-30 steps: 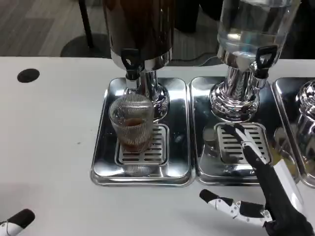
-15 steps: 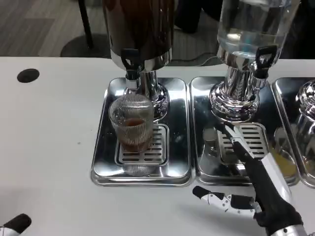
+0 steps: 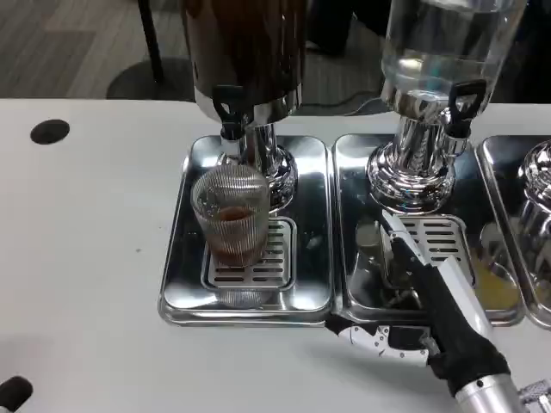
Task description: Grasp the cup under the faucet to collect the drink, then remove the cup.
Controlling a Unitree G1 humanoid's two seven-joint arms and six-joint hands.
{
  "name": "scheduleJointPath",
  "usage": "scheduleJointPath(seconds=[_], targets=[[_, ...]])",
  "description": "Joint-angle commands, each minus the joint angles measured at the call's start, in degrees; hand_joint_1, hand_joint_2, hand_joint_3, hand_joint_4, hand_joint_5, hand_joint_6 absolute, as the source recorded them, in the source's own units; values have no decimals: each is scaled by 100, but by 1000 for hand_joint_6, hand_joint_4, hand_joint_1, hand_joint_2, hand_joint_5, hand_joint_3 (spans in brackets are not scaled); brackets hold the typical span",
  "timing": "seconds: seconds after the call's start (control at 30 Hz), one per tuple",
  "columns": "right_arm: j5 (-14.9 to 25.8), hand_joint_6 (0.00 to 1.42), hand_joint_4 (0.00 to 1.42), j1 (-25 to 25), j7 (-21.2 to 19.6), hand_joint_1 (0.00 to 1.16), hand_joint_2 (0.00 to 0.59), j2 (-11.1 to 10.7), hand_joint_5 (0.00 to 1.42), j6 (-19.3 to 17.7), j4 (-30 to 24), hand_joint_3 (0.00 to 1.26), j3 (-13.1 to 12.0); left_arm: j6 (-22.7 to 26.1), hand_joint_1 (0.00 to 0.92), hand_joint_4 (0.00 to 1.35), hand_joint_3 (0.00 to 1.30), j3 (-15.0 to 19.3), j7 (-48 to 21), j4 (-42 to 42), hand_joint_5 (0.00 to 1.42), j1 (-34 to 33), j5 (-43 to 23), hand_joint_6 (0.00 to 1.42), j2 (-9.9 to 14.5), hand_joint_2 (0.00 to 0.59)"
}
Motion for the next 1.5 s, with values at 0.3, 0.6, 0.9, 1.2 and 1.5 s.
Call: scheduleJointPath(seconds=[0.3, 0.6, 0.9, 1.2, 1.5], targets=[[-100, 0, 0, -323, -142, 1002, 147, 165, 0, 147, 222, 53, 134, -138, 0, 0, 0, 190, 14, -118, 0, 163, -87, 0, -120, 30], [-167, 0, 0, -560, -157, 1004, 150, 295, 0, 403, 143, 52, 290, -201, 0, 0, 0, 211, 31, -126, 0, 241, -73, 0, -191, 29], [-193, 0, 0, -817, -148, 1005, 152, 455, 0, 595, 243, 52, 440, -313, 0, 0, 0, 302, 31, -137, 0, 373, -103, 0, -243, 29], [-148, 0, 0, -1250, -142, 1002, 152, 611, 1, 651, 731, 52, 516, -406, 0, 0, 0, 450, -8, -51, 0, 485, -208, 0, -234, 29], [-134, 0, 0, -1698, -166, 1001, 152, 776, 9, 688, 1213, 52, 571, -393, 0, 0, 0, 402, -21, -65, 0, 439, -225, 0, -274, 29]])
